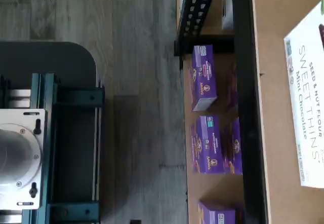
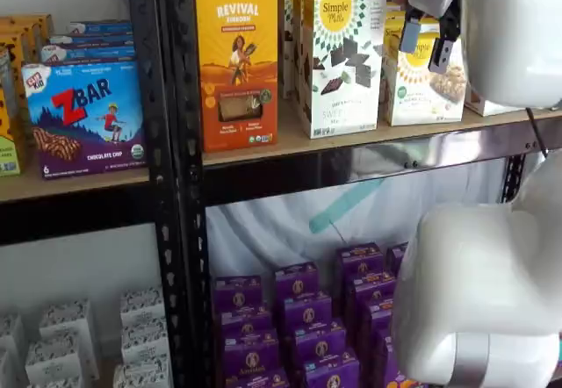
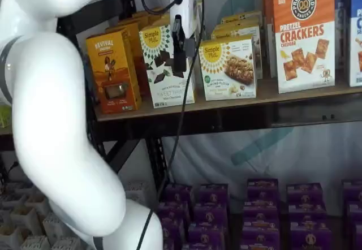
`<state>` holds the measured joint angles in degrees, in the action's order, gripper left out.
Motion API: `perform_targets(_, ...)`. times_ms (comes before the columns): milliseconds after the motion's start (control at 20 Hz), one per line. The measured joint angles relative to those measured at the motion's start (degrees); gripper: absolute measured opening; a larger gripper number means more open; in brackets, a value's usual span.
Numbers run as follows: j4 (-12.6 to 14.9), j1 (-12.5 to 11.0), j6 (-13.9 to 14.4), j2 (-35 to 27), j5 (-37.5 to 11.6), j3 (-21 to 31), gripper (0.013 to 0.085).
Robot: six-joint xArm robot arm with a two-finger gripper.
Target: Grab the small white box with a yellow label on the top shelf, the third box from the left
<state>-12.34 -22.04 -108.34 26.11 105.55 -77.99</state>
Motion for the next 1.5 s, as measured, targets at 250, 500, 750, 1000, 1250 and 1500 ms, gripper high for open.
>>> perform_targets(250, 3.26, 1.98, 0.87, 1.92, -3.66, 2.23, 0.0850)
perform_targets(500, 1.24, 0.96, 0.44, 2.19, -4.24, 2.57, 0.0850)
perform_targets(750, -4.07, -1.79, -0.81, 2.60, -6.72, 2.90, 0.0850)
perform_targets(1000, -7.78, -4.14, -2.06, 1.70, -8.70, 1.92, 0.0850)
perform_targets(1250, -10.63, -5.86, -3.11, 0.22, -10.91, 0.69, 0.0850)
perform_targets(1500, -9.54, -5.43, -3.51, -2.23, -12.74, -1.06, 0.0850)
